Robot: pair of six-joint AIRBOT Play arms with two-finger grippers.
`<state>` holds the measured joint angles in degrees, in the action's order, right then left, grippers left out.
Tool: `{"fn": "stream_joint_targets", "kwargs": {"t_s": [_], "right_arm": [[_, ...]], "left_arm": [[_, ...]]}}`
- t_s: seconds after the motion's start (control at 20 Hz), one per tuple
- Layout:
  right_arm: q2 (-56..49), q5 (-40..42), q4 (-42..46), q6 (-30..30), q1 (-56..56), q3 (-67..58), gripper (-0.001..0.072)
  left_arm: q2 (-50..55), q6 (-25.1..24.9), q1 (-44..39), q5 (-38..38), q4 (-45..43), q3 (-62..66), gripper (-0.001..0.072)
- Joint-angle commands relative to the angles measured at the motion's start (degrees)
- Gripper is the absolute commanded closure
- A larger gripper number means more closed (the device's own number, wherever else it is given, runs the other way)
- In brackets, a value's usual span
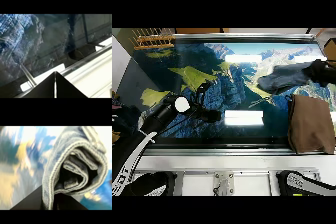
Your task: Fold the clothes and pants, and hang the long-sleeved shirts on hangers.
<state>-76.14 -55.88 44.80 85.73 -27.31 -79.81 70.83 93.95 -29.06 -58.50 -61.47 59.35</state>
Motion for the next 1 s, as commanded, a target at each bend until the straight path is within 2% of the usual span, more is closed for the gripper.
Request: {"fn": "stream_joint_targets", "kwargs": {"t_s": [0.0, 0.1, 0.35, 0.6, 0.8, 0.95], "right_arm": [[0.87, -0.37, 2.34, 4.26, -6.84, -3.72, 0.0676], [2.38, 0.59, 2.47, 4.39, -9.42, -3.72, 0.0676], [9.11, 0.9, 9.05, 10.84, -11.32, -3.67, 0.0676], [14.84, -10.1, 22.67, 20.22, -11.32, -3.23, 0.0675], [19.58, -19.3, 36.28, 21.14, -11.3, 2.05, 0.0675], [22.77, -21.59, 43.63, 22.14, -11.32, 8.9, 0.0675]], "left_arm": [[0.04, -0.04, -0.02, 0.02, 0.02, 0.04, 0.0684], [0.04, -0.04, -0.02, 0.02, -0.02, 0.04, 0.0685], [0.09, -0.07, -0.02, 0.26, -0.09, 0.04, 0.0684], [0.09, -0.07, -0.02, 0.55, -0.11, 0.04, 0.0684], [0.09, -0.09, -0.02, 0.61, -0.5, 0.04, 0.0684], [0.09, -0.09, -0.02, 0.63, -0.5, 0.04, 0.0685]]}}
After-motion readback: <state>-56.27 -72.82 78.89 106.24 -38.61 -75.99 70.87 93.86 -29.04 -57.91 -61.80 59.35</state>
